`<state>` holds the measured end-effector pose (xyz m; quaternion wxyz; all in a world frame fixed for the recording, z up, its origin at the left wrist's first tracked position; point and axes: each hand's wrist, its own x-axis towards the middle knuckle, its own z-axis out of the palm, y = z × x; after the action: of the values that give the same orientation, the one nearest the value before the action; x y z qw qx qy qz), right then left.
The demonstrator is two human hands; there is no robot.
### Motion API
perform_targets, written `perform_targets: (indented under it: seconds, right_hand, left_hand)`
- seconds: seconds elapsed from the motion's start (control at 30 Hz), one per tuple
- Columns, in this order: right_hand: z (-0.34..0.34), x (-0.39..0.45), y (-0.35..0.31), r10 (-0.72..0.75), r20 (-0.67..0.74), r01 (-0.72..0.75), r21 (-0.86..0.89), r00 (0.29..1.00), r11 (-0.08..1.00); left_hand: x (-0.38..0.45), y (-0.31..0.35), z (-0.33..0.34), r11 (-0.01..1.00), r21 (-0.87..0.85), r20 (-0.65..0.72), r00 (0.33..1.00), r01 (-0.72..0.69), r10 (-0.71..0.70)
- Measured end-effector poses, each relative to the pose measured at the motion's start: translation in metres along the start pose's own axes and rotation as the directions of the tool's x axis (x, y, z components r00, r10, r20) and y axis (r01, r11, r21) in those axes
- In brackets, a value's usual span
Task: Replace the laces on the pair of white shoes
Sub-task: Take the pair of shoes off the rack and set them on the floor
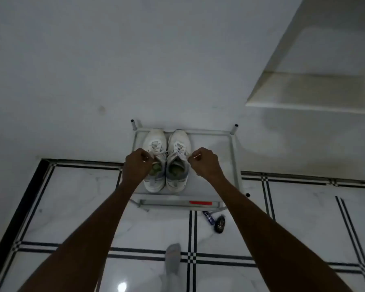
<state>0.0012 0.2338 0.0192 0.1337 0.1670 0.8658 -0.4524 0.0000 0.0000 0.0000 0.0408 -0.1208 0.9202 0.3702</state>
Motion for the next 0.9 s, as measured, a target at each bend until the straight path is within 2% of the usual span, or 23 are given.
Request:
perform_targets:
  seconds: [0.2,0.37,0.57,0.67,0.9]
  right_hand:
    - [0.043,0.031,0.013,0.258,0.146,-0.258,-0.015,0.955,0.966]
    - [0.068,0.043,0.033,0.371,0.220,-0.394,0.071,0.902,0.917]
    - [0.071,0.041,0.046,0.324,0.198,-0.359,0.180,0.925,0.916]
    - [0.064,0.027,0.051,0.298,0.172,-0.329,0.197,0.939,0.924]
    - [0.045,-0.042,0.070,0.081,0.093,-0.090,0.097,0.992,0.991]
  left_hand:
    - [0.020,-0.040,0.027,0.975,0.040,0.121,0.968,0.218,-0.221]
    - [0.027,-0.063,0.039,0.909,-0.134,0.287,0.894,0.394,-0.345]
    - [0.021,-0.062,0.039,0.887,-0.235,0.278,0.902,0.397,-0.330]
    - [-0.002,-0.058,0.035,0.890,-0.248,0.218,0.917,0.384,-0.335]
    - [-0.089,-0.054,0.028,0.923,-0.315,0.042,0.975,0.220,-0.218]
